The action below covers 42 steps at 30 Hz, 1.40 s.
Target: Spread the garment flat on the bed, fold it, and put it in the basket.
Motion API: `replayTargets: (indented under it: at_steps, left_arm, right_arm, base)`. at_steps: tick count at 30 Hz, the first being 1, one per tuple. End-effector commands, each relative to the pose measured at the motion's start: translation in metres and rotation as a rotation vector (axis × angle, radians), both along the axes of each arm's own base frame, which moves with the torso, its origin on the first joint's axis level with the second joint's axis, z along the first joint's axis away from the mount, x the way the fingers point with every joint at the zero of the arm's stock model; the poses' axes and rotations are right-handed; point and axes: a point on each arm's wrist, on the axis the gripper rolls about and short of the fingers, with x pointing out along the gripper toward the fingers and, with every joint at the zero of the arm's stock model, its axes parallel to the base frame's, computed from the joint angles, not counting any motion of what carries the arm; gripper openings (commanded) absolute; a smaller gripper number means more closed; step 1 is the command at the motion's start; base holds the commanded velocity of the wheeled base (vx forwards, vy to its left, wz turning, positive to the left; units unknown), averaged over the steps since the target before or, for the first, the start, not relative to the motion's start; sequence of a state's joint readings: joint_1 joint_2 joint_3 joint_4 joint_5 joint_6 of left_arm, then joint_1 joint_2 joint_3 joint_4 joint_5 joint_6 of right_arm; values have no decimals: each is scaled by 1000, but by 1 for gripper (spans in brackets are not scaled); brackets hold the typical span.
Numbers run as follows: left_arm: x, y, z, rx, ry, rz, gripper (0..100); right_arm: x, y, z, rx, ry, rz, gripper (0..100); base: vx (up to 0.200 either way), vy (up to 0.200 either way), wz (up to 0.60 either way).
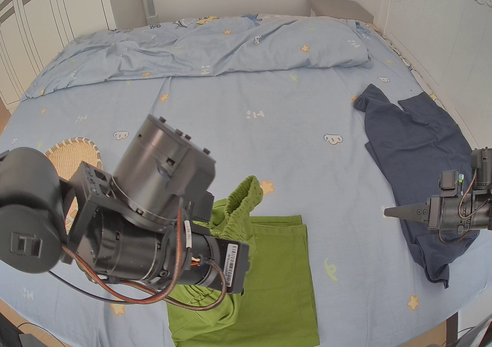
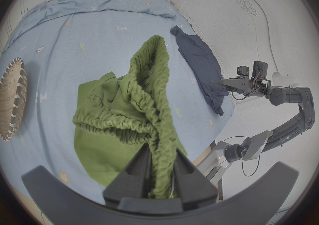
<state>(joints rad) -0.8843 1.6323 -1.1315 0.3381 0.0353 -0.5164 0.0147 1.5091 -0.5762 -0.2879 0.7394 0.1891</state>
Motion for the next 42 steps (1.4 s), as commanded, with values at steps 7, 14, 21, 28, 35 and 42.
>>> replayTargets:
  at_steps: [7,14,21,28,35,42]
  left_arm:
    - [-1,-40,-15,-143,-6,-7,100]
    - [2,-43,-18,-310,6,41,100]
    - [41,36,-18,-413,95,158,100]
    - [49,133,-57,-522,276,93,100]
    - [58,174,-120,-473,324,18,100]
    - [69,171,-144,-462,401,15,100]
  right_arm:
    - [0,0,0,0,-1,-1,100]
    - [1,-1,0,0,-3,-4,100]
    - [0,0,1,1,-4,2,100]
    - [-6,3,8,6,-32,15,100]
    - [-14,9,14,8,-40,43,100]
    - [-15,10,14,8,-42,48,100]
  base:
    - [0,0,0]
    - [0,0,0]
    - [0,0,0]
    - [0,0,0]
    - [0,0,0]
    - [0,0,0]
